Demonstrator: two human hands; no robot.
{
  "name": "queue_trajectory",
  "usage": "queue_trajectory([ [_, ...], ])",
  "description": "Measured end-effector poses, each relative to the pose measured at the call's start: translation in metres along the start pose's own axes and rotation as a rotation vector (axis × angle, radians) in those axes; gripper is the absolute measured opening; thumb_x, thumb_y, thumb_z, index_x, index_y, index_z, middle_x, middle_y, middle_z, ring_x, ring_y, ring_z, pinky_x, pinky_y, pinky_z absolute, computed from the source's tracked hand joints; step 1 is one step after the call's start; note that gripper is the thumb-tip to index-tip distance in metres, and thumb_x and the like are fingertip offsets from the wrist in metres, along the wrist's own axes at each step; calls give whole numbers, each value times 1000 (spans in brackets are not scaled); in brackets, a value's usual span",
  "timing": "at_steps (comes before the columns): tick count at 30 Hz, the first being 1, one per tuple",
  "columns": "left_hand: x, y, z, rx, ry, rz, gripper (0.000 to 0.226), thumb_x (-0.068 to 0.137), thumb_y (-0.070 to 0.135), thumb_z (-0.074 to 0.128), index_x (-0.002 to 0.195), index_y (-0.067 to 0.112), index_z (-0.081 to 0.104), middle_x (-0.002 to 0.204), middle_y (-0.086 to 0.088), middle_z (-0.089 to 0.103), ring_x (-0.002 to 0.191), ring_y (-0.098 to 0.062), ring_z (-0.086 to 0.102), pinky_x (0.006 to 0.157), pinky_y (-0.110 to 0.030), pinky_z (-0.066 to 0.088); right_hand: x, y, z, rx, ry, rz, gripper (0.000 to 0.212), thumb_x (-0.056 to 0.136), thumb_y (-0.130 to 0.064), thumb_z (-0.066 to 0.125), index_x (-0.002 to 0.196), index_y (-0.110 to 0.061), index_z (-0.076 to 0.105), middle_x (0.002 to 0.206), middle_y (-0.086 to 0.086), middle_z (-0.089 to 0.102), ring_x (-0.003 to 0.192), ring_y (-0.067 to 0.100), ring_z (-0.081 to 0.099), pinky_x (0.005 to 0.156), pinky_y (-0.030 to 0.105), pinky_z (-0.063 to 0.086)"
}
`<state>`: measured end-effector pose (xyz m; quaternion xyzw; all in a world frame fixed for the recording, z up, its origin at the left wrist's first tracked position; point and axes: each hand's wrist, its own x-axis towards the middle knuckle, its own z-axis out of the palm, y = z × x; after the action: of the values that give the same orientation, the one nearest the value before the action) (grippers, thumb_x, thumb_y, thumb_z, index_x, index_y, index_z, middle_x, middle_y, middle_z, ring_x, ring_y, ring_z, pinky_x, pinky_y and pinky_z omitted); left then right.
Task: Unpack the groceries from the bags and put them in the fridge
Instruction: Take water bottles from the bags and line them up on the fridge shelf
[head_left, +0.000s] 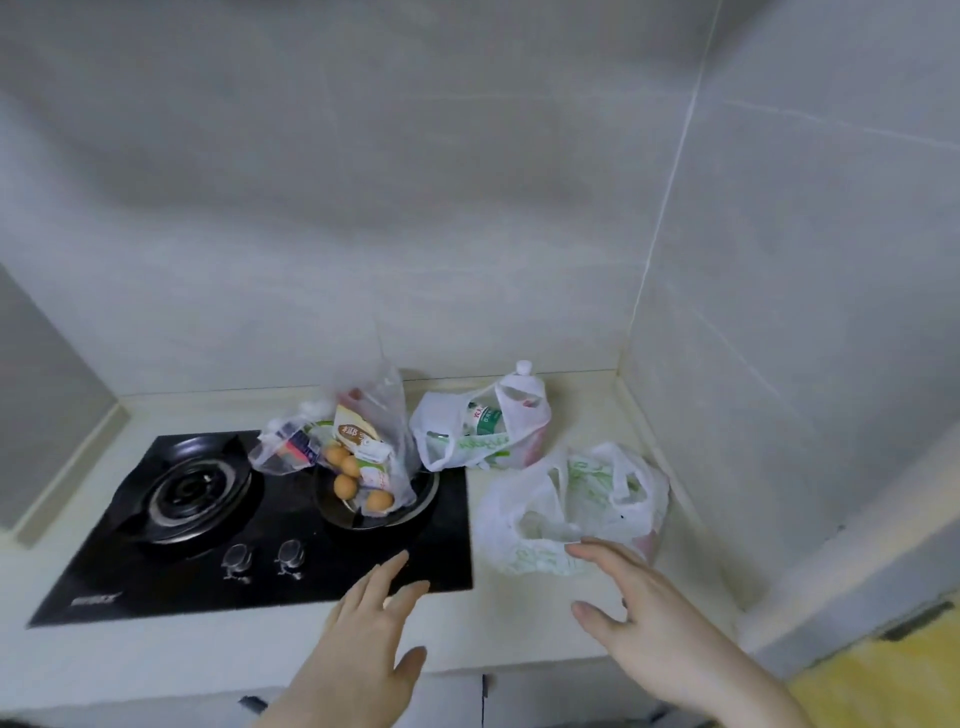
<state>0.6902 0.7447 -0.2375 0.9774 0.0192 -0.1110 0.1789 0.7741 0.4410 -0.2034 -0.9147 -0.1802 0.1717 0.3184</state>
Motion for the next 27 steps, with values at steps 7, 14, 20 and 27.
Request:
queue_trajectory([
  [7,44,-37,1,-101,89,-224,58,98,40,56,152,36,35,166,12,10,148,-17,27,118,-35,31,95,10,4,-22,-131,-99,50,97,-43,62,144,-42,45,150,-31,33,141,-8,34,111,9,22],
  [14,87,-60,10,-228,138,-383,53,94,35,59,145,34,47,160,11,26,139,-16,42,110,-32,41,173,19,11,-23,-279,-146,48,95,-48,58,141,-48,43,149,-31,35,136,-8,39,116,20,31],
  [20,108,-91,13,-282,131,-421,52,92,29,63,143,27,51,155,10,33,138,-14,43,108,-25,40,203,5,35,-10,-318,-145,43,98,-38,60,139,-42,47,140,-27,40,126,-8,45,103,12,33],
  [27,145,-134,-13,-289,97,-283,47,91,22,65,137,27,56,136,18,40,125,-10,52,100,-13,36,218,7,58,287,121,56,28,95,-14,66,105,-40,66,116,-25,63,102,-12,58,78,9,46],
])
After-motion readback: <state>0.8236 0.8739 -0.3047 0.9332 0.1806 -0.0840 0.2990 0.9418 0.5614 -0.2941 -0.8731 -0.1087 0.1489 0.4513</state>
